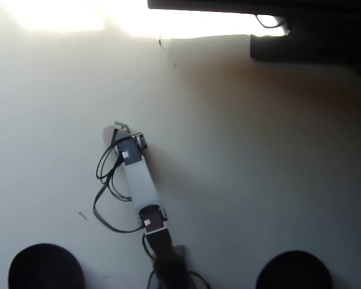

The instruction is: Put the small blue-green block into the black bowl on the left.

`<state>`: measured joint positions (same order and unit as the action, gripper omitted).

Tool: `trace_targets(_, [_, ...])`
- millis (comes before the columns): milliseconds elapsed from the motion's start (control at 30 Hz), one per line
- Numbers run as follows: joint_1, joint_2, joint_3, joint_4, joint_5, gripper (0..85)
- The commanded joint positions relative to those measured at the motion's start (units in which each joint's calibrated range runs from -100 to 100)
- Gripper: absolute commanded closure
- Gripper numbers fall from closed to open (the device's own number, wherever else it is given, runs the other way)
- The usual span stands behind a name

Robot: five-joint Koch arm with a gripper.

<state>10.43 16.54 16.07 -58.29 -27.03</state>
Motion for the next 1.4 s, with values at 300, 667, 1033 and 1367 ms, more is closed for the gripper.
trace_targets(300, [1.47, -7.38, 5.10, -1.50, 2.44, 82.5])
trace_targets(667, [12.84, -27.63, 5.01, -16.58, 10.16, 82.5])
trace_targets(1033, [27.64, -35.66, 10.00, -27.12, 16.51, 82.5])
trace_targets(1367, [39.71, -34.38, 10.27, -30.28, 21.98, 82.5])
